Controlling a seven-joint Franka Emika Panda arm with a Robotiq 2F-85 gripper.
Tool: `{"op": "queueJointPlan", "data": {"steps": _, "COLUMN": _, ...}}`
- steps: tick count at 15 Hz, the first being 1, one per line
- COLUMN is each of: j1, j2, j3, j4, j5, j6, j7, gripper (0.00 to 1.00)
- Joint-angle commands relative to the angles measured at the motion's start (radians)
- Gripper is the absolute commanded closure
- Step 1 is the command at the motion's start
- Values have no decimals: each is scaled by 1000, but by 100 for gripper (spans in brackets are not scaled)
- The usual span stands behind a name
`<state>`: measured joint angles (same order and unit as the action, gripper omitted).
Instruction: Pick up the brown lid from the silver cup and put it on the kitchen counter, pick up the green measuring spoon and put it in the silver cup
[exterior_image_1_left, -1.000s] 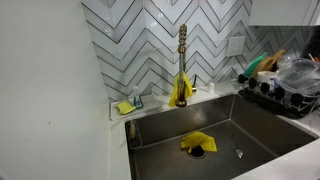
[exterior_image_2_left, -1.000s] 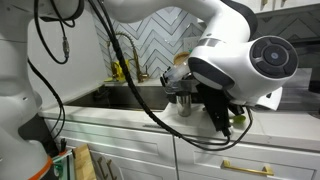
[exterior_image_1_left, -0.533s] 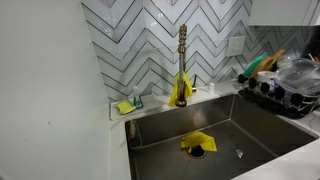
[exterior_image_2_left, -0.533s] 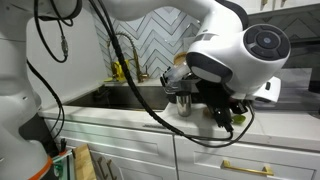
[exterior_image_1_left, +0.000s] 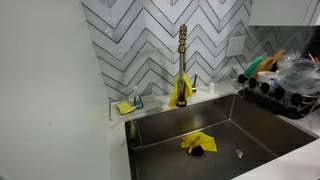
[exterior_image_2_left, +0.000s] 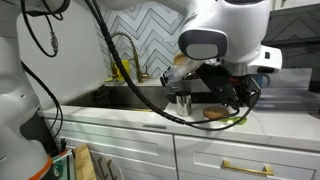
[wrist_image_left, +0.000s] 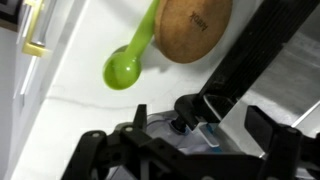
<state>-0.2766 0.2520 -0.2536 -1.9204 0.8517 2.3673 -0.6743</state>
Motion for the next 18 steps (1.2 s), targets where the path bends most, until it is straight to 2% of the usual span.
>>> {"op": "queueJointPlan", "data": {"steps": 1, "j1": -24, "j2": -6, "j3": 30, "j4": -2, "j5": -47, "j6": 23, "j7": 43, "gripper": 0}}
{"op": "queueJointPlan", "data": {"steps": 4, "j1": -22, "j2": -9, "j3": 32, "j4": -6, "j5": -72, "j6": 36, "j7": 67, "gripper": 0}}
{"op": "queueJointPlan", "data": {"steps": 9, "j1": -33, "j2": 51, "j3": 15, "j4": 51, "j5": -127, "j6": 38, "j7": 248, "gripper": 0}}
{"op": "queueJointPlan", "data": {"steps": 14, "j1": -38, "j2": 99, "j3": -4, "j4": 120, "j5": -364, "j6": -50, "j7": 482, "gripper": 0}}
{"op": "queueJointPlan", "data": {"steps": 16, "j1": -40, "j2": 116, "j3": -3, "j4": 150, "j5": -458, "j6": -122, "j7": 573, "gripper": 0}}
{"op": "queueJointPlan", "data": {"steps": 18, "j1": -45, "j2": 135, "j3": 4, "j4": 184, "j5": -499, "j6": -203, "j7": 636, "gripper": 0}}
